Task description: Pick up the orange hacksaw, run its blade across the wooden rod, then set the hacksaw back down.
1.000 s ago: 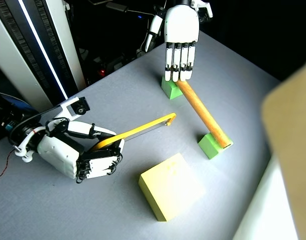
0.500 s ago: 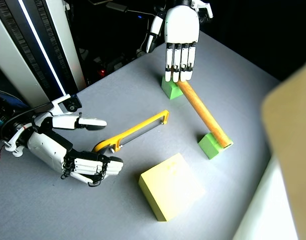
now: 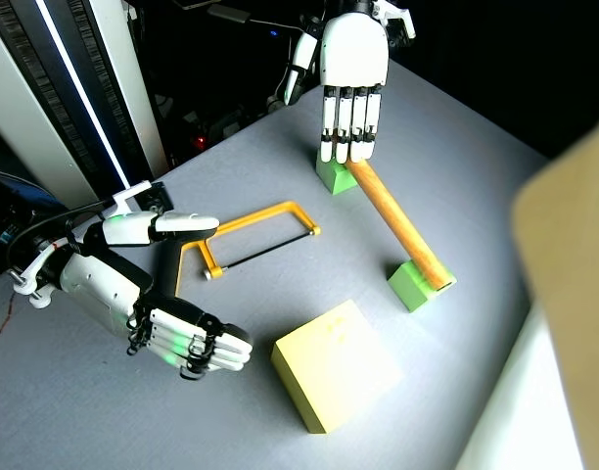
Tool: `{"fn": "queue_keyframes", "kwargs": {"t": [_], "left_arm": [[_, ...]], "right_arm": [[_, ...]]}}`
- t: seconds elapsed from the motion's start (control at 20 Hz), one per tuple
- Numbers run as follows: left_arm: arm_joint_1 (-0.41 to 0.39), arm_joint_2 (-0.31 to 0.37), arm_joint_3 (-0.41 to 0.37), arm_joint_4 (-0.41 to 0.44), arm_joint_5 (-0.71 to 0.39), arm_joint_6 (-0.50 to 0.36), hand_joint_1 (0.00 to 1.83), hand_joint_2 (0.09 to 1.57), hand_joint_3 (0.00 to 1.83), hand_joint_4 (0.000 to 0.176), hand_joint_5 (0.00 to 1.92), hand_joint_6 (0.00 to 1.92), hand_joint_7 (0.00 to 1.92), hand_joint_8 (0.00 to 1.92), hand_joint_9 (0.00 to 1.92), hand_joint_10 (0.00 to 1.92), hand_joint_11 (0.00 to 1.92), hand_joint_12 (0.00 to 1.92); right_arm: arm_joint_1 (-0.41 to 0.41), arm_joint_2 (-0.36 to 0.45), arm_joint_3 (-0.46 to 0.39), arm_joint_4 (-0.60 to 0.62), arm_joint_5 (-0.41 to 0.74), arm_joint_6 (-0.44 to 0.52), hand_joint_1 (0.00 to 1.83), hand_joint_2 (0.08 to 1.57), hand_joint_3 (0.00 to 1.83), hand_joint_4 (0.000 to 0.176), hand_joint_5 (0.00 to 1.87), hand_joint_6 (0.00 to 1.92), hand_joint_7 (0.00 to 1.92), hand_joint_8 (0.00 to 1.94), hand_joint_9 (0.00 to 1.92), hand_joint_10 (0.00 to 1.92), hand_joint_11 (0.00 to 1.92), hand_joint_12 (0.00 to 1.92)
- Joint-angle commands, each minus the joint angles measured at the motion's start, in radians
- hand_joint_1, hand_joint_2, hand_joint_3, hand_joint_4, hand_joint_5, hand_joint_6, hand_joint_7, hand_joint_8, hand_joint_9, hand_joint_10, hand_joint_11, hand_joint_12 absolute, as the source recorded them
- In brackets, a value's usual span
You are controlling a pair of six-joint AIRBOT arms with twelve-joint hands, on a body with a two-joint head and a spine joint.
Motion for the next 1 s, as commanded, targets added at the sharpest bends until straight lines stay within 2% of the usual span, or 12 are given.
{"fn": "queue_keyframes", "kwargs": {"t": [0.0, 0.3, 0.4, 0.45, 0.5, 0.6, 0.65, 0.7, 0.75, 0.8, 0.85, 0.95], "left_arm": [[-0.018, -0.007, 0.009, -0.012, -0.056, 0.002, 0.0, 1.26, 0.0, 0.0, 0.14, 0.0, 0.13, 0.0, 0.12, 0.0, 0.0, 0.46], [0.002, -0.024, 0.082, -0.011, -0.28, 0.018, 0.0, 1.26, 0.0, 0.0, 0.18, 0.01, 0.17, 0.0, 0.16, 0.01, 0.0, 0.51], [0.006, -0.026, 0.1, -0.012, -0.353, 0.021, 0.02, 1.28, 0.0, 0.0, 0.22, 0.01, 0.19, 0.01, 0.18, 0.01, 0.0, 0.58], [0.005, -0.028, 0.108, -0.012, -0.385, 0.025, 0.1, 1.29, 0.0, 0.0, 0.4, 0.01, 0.4, 0.01, 0.44, 0.04, 0.06, 0.87], [0.006, -0.035, 0.121, -0.012, -0.462, 0.024, 0.1, 1.29, 0.0, 0.0, 0.4, 0.01, 0.4, 0.01, 0.44, 0.04, 0.06, 0.87], [0.006, -0.039, 0.133, -0.012, -0.541, 0.03, 0.11, 1.29, 0.0, 0.0, 0.42, 0.0, 0.43, 0.0, 0.49, 0.02, 0.05, 0.95], [0.008, -0.04, 0.137, -0.012, -0.572, 0.03, 0.2, 1.3, 0.0, 0.0, 0.69, 0.09, 0.73, 0.1, 0.79, 0.17, 0.4, 1.05], [0.013, -0.04, 0.14, -0.011, -0.608, 0.031, 0.2, 1.3, 0.0, 0.0, 0.69, 0.09, 0.73, 0.1, 0.79, 0.17, 0.4, 1.05], [0.017, -0.04, 0.14, -0.011, -0.63, 0.03, 0.25, 1.34, 0.01, 0.011, 0.7, 1.16, 0.8, 1.17, 0.81, 1.36, 0.72, 1.63], [0.021, -0.04, 0.141, -0.011, -0.66, 0.03, 0.3, 1.33, 0.0, 0.052, 0.58, 1.86, 0.73, 1.85, 0.78, 1.9, 0.85, 1.91], [0.022, -0.041, 0.143, -0.006, -0.682, 0.031, 0.33, 1.32, 0.0, 0.073, 0.69, 1.92, 0.85, 1.92, 0.91, 1.92, 0.97, 1.92], [0.022, -0.05, 0.155, 0.012, -0.739, 0.033, 0.42, 1.29, 0.0, 0.106, 0.94, 1.92, 1.01, 1.92, 1.07, 1.92, 1.13, 1.92]], "right_arm": [[0.032, 0.017, -0.002, -0.105, 0.037, 0.004, 0.45, 1.03, 0.0, 0.0, 0.2, 0.01, 0.18, 0.01, 0.21, 0.01, 0.0, 0.88], [0.209, 0.122, 0.009, -0.379, -0.263, 0.057, 0.42, 1.07, 0.0, 0.0, 0.36, 0.01, 0.37, 0.01, 0.37, 0.01, 0.01, 1.08], [0.262, 0.144, 0.062, -0.643, -0.388, 0.187, 0.42, 1.09, 0.0, 0.0, 0.46, 0.02, 0.47, 0.01, 0.46, 0.02, 0.11, 1.09], [0.304, 0.149, 0.102, -0.822, -0.448, 0.303, 0.44, 1.12, 0.0, 0.0, 0.75, 0.04, 0.84, 0.05, 0.86, 0.2, 0.44, 1.27], [0.356, 0.146, 0.156, -1.074, -0.476, 0.433, 0.44, 1.12, 0.0, 0.0, 0.75, 0.04, 0.84, 0.05, 0.86, 0.2, 0.44, 1.27], [0.424, 0.124, 0.227, -1.393, -0.441, 0.612, 0.44, 1.12, 0.0, 0.0, 0.8, 0.01, 0.89, 0.02, 0.89, 0.27, 0.48, 1.29], [0.436, 0.117, 0.244, -1.458, -0.419, 0.632, 0.49, 1.15, 0.0, 0.0, 0.84, 0.58, 0.93, 0.73, 0.89, 1.03, 0.76, 1.54], [0.449, 0.109, 0.258, -1.534, -0.394, 0.657, 0.49, 1.15, 0.0, 0.0, 0.84, 0.58, 0.93, 0.73, 0.89, 1.03, 0.76, 1.54], [0.455, 0.103, 0.268, -1.582, -0.383, 0.684, 0.51, 1.18, 0.0, 0.0, 0.79, 1.65, 0.99, 1.7, 1.08, 1.74, 1.12, 1.84], [0.463, 0.091, 0.286, -1.633, -0.368, 0.725, 0.48, 1.22, 0.01, 0.0, 0.9, 1.91, 1.1, 1.93, 1.27, 1.91, 1.36, 1.92], [0.48, 0.08, 0.308, -1.684, -0.351, 0.767, 0.44, 1.24, 0.01, 0.0, 1.06, 1.92, 1.22, 1.94, 1.38, 1.92, 1.48, 1.92], [0.54, 0.064, 0.36, -1.822, -0.304, 0.85, 0.42, 1.27, 0.0, 0.0, 1.14, 1.92, 1.3, 1.94, 1.46, 1.92, 1.6, 1.92]]}}
